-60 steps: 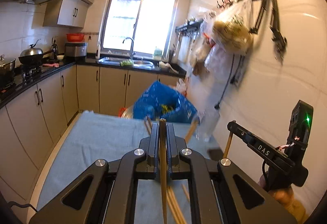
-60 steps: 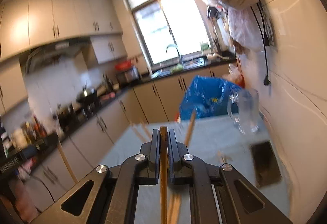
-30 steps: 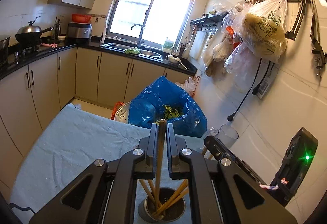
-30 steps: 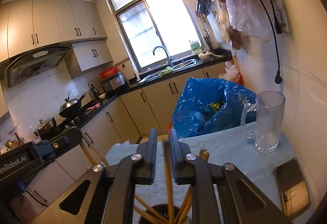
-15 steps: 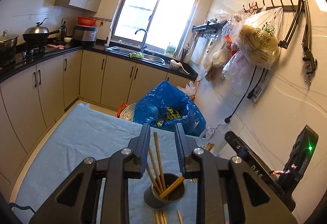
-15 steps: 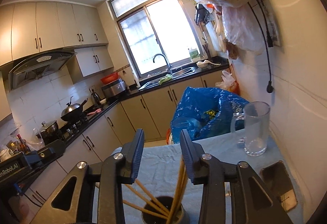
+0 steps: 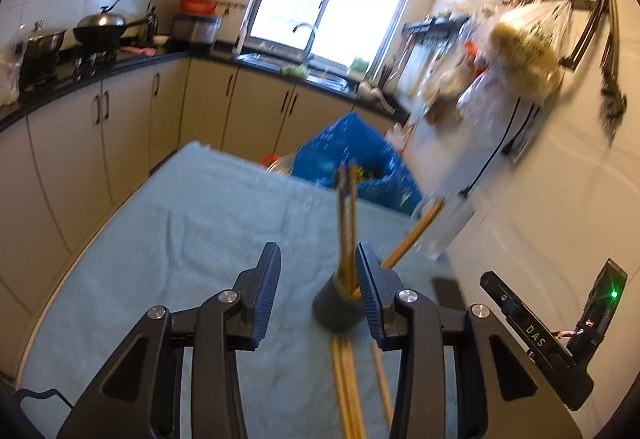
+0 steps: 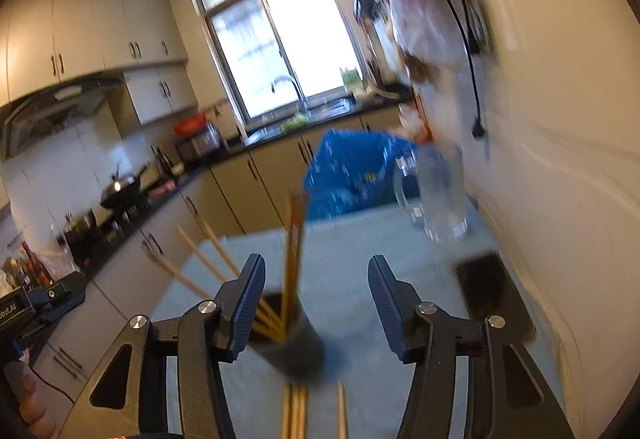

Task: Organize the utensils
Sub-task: 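Raise the open left tool away from the holder, then move the open left tool down to the loose wooden chopsticks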

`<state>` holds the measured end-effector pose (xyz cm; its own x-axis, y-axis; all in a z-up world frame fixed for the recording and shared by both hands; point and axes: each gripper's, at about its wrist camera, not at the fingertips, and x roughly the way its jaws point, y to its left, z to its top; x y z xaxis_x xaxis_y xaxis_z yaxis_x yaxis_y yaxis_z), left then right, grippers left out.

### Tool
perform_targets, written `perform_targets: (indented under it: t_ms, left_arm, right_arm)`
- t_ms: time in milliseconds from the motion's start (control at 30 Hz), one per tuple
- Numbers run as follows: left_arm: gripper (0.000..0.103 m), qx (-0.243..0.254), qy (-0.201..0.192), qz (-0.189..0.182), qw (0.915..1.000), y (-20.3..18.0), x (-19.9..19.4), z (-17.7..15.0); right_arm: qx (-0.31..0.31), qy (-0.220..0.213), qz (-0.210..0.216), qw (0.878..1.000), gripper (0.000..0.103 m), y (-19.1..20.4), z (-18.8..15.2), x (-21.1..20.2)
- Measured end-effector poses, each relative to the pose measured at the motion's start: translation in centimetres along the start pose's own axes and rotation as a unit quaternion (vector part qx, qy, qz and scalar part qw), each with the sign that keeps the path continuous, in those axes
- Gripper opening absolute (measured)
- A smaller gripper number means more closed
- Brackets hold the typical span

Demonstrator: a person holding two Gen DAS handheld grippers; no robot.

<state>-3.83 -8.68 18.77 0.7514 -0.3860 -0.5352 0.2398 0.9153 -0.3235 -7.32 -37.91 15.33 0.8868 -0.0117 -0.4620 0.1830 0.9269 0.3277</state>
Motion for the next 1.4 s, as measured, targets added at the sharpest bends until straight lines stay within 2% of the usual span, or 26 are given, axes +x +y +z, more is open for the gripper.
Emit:
perform_targets:
  t_ms: [233,500,733,900,1167,1300,1400]
  left_arm:
    - [0.041,0.044,0.012,0.091,0.9948,1.1,0.2,-5.2]
    - [0.048,0.062,0.029,0.128,0.9894,1.4,0.3,-7.9]
    - [0.056,0.076,0.032,0.130,0.9880,1.2,0.2,-8.4]
    - [0.057,0.076,0.041,0.129,0.9879,1.3,0.8,-8.4]
    - [0.058,0.073,0.078,0.127,0.9860,1.7,3.3,-9.4]
    - [0.058,0.084,0.113,0.104,0.9845,0.9,5.4,-10.6]
    - [0.058,0.110,0.140,0.078,0.9811,-0.7,7.4,-11.6]
  right_arm:
    - [-0.012,0.077,-0.009,0.997,0.059,-1.8,-5.9,0.5]
    - [0.006,0.110,-0.020,0.994,0.060,-3.2,-9.1,0.6]
    - [0.005,0.124,-0.025,0.992,0.061,-2.9,-9.9,1.0]
    - [0.004,0.132,-0.027,0.991,0.061,-2.8,-10.2,1.4]
    - [-0.003,0.151,-0.031,0.988,0.061,-3.0,-11.1,2.7]
    - [-0.022,0.159,-0.031,0.987,0.061,-2.7,-11.6,3.7]
    - [-0.046,0.165,-0.032,0.985,0.061,-2.3,-12.0,4.4]
